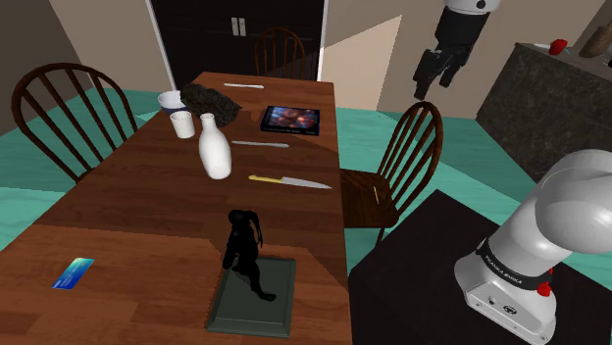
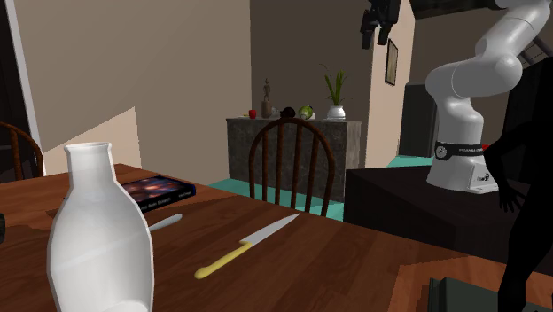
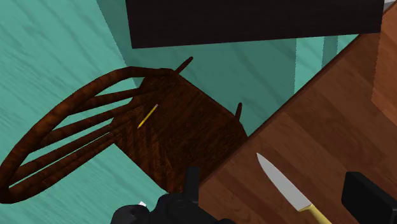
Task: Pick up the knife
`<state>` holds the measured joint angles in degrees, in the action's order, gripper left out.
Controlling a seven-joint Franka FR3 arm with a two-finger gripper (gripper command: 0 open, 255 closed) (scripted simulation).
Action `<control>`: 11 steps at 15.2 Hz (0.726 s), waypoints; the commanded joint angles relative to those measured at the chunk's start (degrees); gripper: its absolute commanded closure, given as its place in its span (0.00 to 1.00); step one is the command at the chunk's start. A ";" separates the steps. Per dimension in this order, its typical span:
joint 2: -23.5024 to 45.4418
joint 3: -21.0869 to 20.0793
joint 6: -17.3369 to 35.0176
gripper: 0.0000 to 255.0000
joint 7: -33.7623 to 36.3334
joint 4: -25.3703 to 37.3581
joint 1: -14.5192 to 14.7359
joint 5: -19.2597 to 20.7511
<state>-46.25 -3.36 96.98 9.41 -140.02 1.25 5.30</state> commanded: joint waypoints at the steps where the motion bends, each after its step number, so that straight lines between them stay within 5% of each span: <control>1: 0.00 0.00 0.00 0.00 0.00 0.00 0.00 0.00; 11: 21.36 2.17 15.75 0.00 -9.47 3.59 2.20 2.35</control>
<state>-27.22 -1.37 110.87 0.93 -136.77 3.26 7.41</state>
